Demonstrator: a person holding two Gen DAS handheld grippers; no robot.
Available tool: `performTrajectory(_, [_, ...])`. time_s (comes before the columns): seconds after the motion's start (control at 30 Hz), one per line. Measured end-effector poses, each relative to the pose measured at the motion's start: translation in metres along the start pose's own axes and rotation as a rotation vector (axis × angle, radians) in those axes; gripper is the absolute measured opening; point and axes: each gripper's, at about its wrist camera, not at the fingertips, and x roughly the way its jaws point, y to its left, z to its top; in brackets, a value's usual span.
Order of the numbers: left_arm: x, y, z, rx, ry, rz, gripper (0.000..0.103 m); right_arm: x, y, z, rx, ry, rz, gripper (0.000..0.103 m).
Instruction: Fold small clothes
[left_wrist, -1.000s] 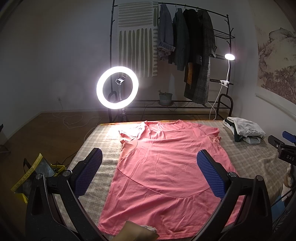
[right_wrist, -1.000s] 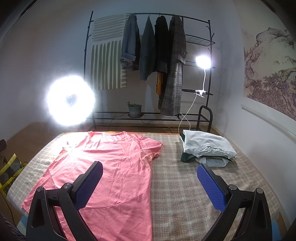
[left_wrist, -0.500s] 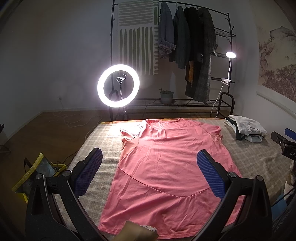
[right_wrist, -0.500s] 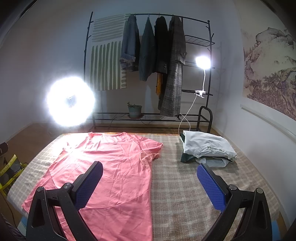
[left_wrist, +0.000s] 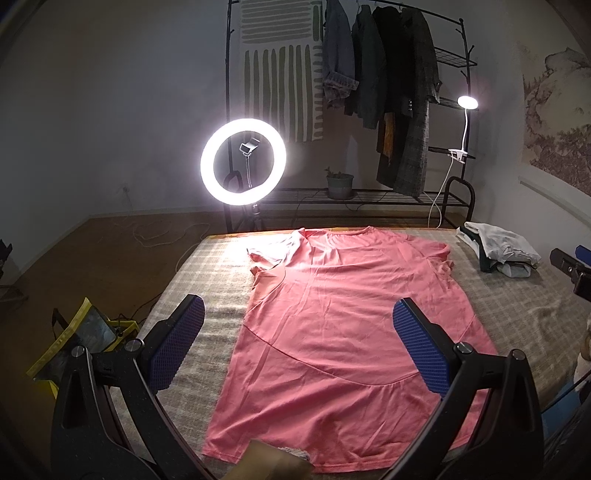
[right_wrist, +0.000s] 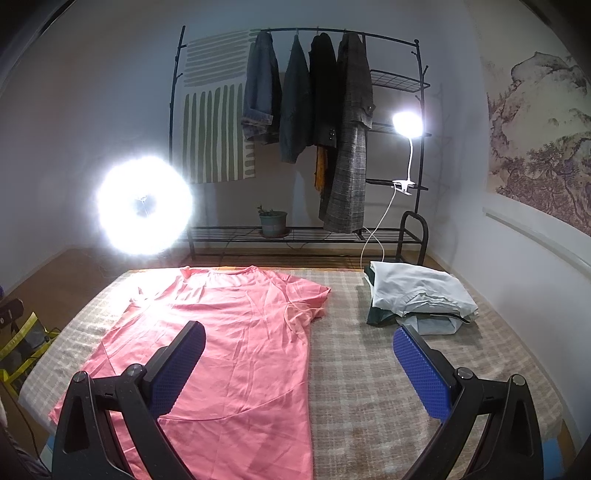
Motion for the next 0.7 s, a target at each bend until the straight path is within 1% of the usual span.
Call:
performTrajectory(0.27, [0.012,0.018,-0.010,-0.006,0.056,0.041,0.103,0.009,0.011,0.004,0.002,0.008,0.036,0.103])
performTrajectory(0.37, [0.012,0.027,-0.015,-0.020,0.060,0.055,0.103,0.014,0.017,0.006,-0.004,0.017,0.050,0.103])
performTrajectory(0.47, [0.013,0.037,-0.018,-0.043,0.055,0.051,0.103,0.019,0.022,0.007,0.002,0.021,0.067,0.103])
performTrajectory(0.53, [0.016,0.043,-0.023,-0.059,0.065,0.049,0.100,0.023,0.027,0.010,0.006,0.017,0.085,0.103])
performTrajectory(0.6, [0.019,0.051,-0.030,-0.076,0.097,0.053,0.099,0.027,0.031,0.013,0.003,0.013,0.120,0.103])
performTrajectory(0.63, [0.021,0.054,-0.034,-0.084,0.115,0.054,0.097,0.029,0.032,0.014,-0.001,0.016,0.140,0.103])
performTrajectory(0.7, [0.026,0.065,-0.046,-0.115,0.165,0.058,0.090,0.037,0.038,0.022,-0.021,0.048,0.190,0.103])
